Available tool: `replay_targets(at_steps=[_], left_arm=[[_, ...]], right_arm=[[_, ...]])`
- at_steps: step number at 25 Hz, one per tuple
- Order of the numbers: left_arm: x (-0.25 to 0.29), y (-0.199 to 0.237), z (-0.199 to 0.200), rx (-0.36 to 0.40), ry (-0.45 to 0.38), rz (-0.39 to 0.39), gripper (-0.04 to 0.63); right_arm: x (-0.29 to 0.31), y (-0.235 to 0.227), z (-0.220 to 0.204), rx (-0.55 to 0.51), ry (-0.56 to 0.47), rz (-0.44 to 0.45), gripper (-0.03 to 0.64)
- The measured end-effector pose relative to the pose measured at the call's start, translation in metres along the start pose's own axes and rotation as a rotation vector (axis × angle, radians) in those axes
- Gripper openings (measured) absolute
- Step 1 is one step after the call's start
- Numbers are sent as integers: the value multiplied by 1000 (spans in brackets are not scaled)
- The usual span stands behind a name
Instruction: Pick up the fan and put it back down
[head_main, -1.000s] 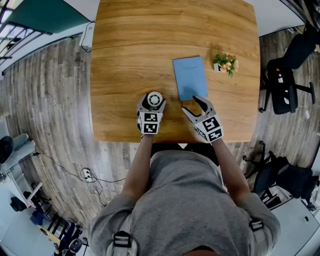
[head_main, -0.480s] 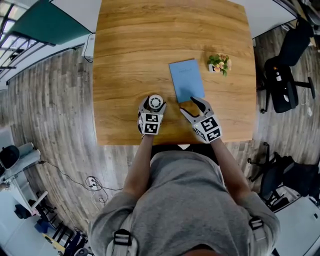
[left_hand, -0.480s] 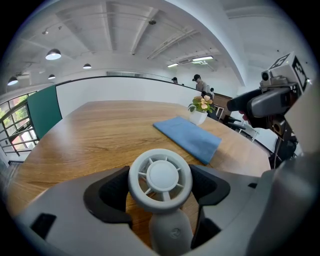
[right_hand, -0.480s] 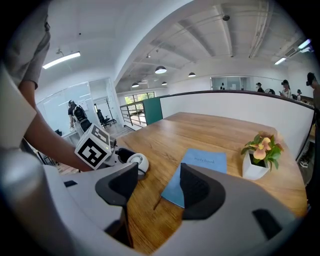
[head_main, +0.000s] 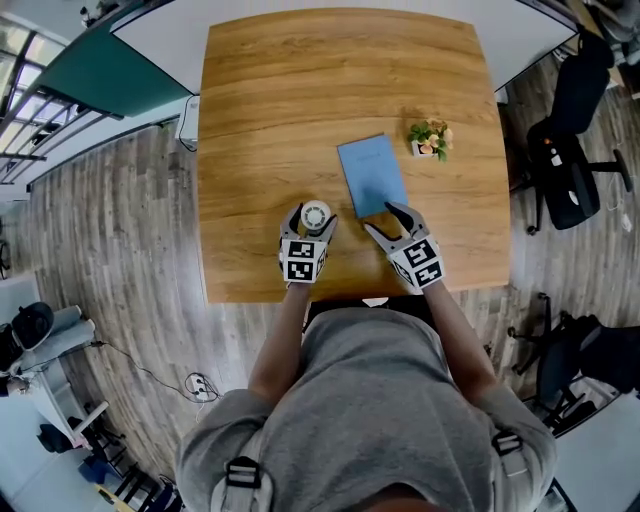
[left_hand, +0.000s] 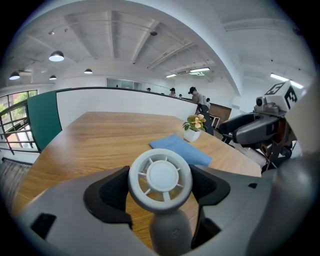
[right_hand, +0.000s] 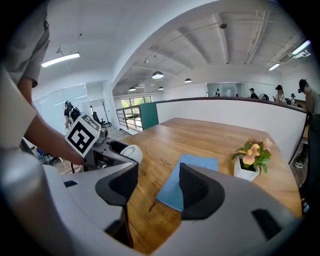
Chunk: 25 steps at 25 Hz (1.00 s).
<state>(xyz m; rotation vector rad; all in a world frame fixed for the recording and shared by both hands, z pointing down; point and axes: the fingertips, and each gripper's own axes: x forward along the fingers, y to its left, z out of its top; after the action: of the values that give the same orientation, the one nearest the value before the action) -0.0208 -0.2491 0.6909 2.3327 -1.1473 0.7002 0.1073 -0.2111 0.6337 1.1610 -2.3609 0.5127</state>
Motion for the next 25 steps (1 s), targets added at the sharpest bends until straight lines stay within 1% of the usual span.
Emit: replay_targets(at_steps=[6, 13, 17, 21, 25], left_arm=[[-19, -8, 37, 18, -71, -7, 364], [-40, -16, 84, 73, -160, -17, 364], [-56, -18, 115, 84, -227, -9, 364], [-72, -21, 140, 96, -276, -11, 364], [-91, -24, 163, 112, -321, -3, 364]], right_arm=[[-13, -9, 15, -11, -40, -39, 262], [-27, -29, 43, -35, -101, -98, 258], [-36, -37, 66, -78, -138, -118, 256], [-44, -45, 90, -101, -181, -152, 255], [-59, -45, 115, -129, -239, -169, 224]])
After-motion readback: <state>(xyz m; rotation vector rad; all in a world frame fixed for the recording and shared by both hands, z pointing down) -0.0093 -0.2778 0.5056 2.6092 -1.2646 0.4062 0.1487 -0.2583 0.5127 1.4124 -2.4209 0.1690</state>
